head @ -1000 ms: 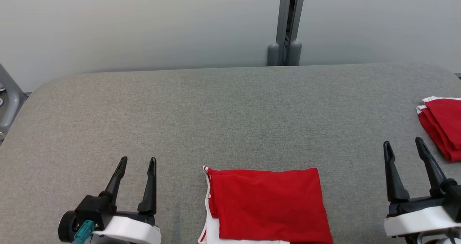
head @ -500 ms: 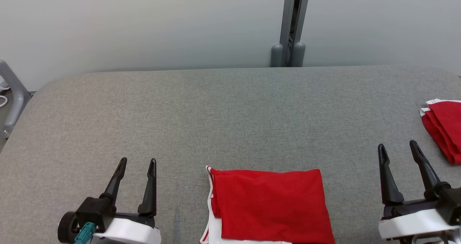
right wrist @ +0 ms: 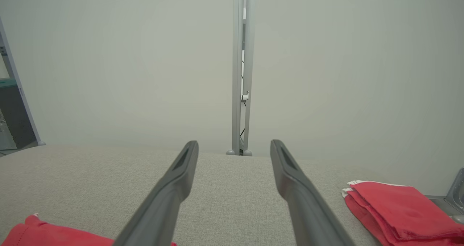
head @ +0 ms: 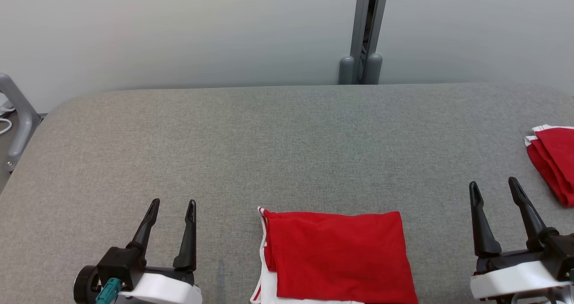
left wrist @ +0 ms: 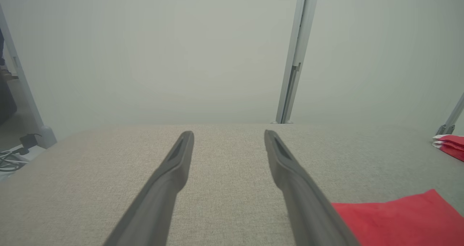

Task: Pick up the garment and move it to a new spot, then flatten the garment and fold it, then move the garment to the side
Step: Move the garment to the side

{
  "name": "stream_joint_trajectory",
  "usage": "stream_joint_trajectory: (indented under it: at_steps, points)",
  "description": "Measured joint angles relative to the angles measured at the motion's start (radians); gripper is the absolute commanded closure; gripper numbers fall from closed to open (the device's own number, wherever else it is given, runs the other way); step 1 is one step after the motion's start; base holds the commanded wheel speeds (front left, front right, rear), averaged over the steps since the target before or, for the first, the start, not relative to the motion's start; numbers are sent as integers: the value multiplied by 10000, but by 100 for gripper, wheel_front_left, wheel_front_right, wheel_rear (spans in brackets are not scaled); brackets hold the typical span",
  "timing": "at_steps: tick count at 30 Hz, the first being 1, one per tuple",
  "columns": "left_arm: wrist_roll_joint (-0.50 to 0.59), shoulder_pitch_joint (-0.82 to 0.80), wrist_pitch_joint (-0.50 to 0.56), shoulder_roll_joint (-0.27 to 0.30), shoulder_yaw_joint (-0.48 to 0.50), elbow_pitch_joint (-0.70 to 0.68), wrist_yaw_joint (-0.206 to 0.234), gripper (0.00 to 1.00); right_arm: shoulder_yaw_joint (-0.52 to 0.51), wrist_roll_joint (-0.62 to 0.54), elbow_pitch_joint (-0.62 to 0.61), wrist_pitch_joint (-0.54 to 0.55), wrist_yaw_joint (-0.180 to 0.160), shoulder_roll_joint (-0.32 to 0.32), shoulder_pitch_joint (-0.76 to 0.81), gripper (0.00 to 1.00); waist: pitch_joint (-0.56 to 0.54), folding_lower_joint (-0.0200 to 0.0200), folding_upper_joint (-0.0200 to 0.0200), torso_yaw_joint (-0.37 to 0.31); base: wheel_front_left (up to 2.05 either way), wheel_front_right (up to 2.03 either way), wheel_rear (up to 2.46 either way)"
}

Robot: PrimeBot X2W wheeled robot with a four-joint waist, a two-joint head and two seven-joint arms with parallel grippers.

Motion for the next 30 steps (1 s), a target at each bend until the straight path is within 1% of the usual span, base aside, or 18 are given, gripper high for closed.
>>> stream_joint_trajectory:
  at_steps: [11,14,18,21,22,30]
  points:
    - [-4,0,0,0,-31,25,4,0,58,8,67,0,0,-17,-4,0,-15,0,0,-8,0,0,0]
    - [-25,1,0,0,-98,50,4,0,90,171,293,-13,0,-17,13,0,-49,0,0,19,0,0,0]
    - [-46,4,0,-2,-234,134,4,0,608,681,1137,290,2,-48,154,0,-66,0,0,96,0,0,0]
    - [-46,3,0,0,-276,117,0,0,940,1434,1724,612,0,-73,151,0,-22,0,0,178,0,0,0]
    - [-44,3,0,0,-313,92,-2,0,1246,1927,2104,878,0,-100,112,0,34,0,0,234,0,0,0]
    - [4,-43,0,0,-470,153,-96,0,2577,3590,3264,1661,0,-378,-410,0,383,0,0,491,0,0,0]
